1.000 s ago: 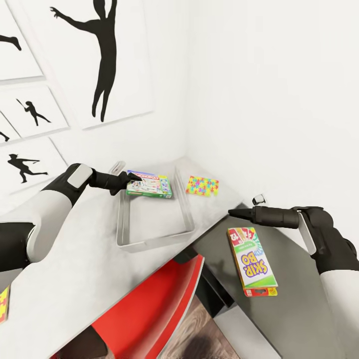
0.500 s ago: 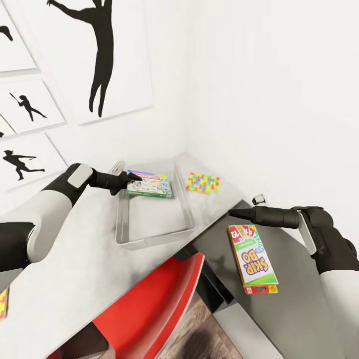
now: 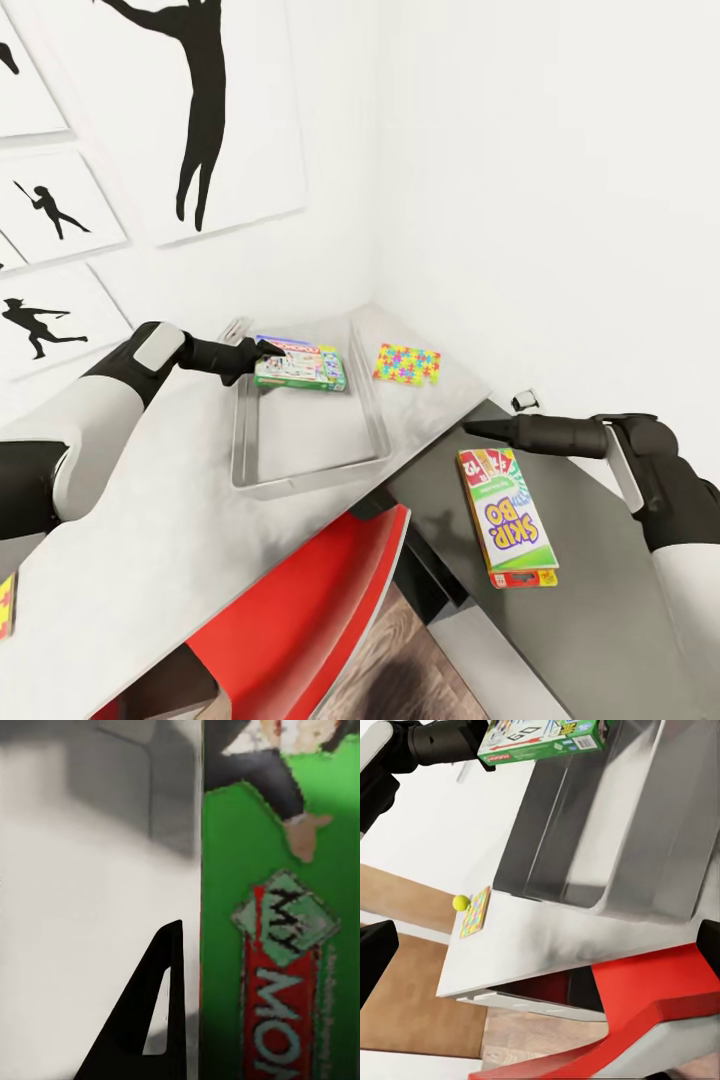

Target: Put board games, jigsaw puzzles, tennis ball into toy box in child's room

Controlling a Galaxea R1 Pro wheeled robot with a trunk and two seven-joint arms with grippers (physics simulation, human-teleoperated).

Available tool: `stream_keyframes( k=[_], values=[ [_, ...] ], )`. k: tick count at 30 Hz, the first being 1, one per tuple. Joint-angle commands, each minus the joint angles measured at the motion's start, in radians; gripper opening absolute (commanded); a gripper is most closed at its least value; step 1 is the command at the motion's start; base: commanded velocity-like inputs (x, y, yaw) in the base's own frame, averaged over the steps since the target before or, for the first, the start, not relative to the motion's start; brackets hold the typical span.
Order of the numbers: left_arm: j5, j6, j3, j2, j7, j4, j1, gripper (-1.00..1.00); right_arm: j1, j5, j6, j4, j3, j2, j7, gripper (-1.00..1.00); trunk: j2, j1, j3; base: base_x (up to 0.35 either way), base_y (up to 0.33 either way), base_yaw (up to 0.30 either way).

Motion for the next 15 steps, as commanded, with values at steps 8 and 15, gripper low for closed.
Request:
stream_keyframes(
  k=[8, 15],
  values=[
    [-0.007, -0.001, -0.009, 0.001, -0.006, 0.0, -0.007, -1.0, 0.001, -0.004, 0.007, -0.009, 0.003, -0.005, 0.001, 1.0, -0.002, 0.001, -0.003, 0.0, 0.0, 0.0],
    [-0.007, -0.003, -0.008, 0.001, -0.007, -0.003, -0.009, -1.0, 0.002, -0.005, 0.007, -0.013, 0.003, -0.003, 0.0, 1.0, -0.002, 0.001, -0.01, 0.0, 0.0, 0.0]
  ],
)
